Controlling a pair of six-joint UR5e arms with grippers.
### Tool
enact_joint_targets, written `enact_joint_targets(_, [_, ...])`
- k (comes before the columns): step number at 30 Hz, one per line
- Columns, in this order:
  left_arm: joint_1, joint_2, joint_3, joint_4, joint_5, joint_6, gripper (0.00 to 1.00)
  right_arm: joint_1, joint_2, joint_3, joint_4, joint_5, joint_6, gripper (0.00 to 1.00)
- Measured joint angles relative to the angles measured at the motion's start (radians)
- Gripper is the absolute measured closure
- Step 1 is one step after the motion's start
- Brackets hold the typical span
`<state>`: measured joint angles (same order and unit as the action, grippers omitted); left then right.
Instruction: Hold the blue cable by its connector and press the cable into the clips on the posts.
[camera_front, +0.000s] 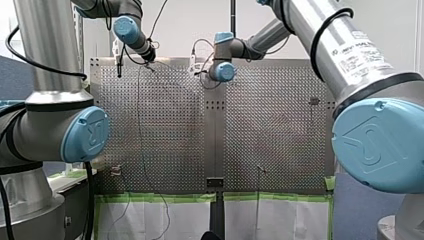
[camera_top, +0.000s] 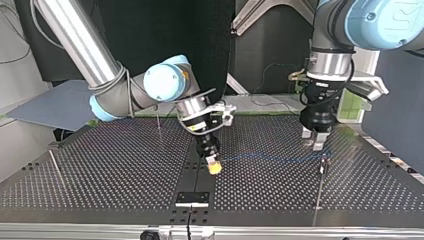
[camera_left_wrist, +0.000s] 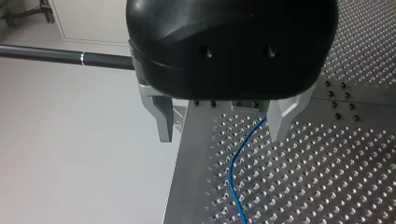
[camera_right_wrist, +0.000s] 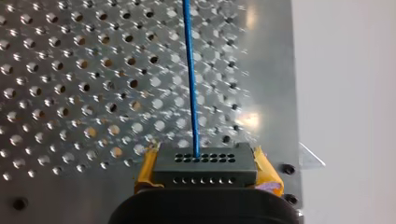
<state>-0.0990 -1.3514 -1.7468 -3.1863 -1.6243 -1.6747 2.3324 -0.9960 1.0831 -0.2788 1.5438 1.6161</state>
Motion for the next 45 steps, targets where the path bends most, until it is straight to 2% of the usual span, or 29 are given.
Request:
enact_joint_targets(6, [-0.010, 0.000, 0.000, 0.000, 0.001, 0.003, 0.00, -0.002, -0.049, 0.049, -0.008, 0.008, 0.000, 1.00])
enact_joint_targets(10, [-0.020, -0.002, 0.001, 0.000, 0.010, 0.015, 0.00, -0.004, -0.065, 0.077, -0.009, 0.008, 0.000, 1.00])
enact_joint_targets(18, [-0.038, -0.043, 0.012, -0.003, 0.036, 0.049, 0.00, -0.009, -0.064, 0.087, -0.010, 0.007, -0.001, 1.00])
enact_joint_targets(27, [-0.050, -0.100, 0.026, -0.018, 0.005, 0.118, 0.00, -0.020, -0.060, 0.087, -0.009, 0.006, -0.001, 1.00])
enact_joint_targets(39, [-0.071, -0.099, 0.030, -0.017, -0.001, 0.220, 0.00, -0.036, -0.058, 0.104, -0.009, 0.011, -0.005, 1.00])
enact_joint_targets(45, [-0.081, -0.082, 0.030, -0.026, -0.016, 0.228, 0.00, -0.039, -0.057, 0.107, -0.010, 0.011, -0.005, 1.00])
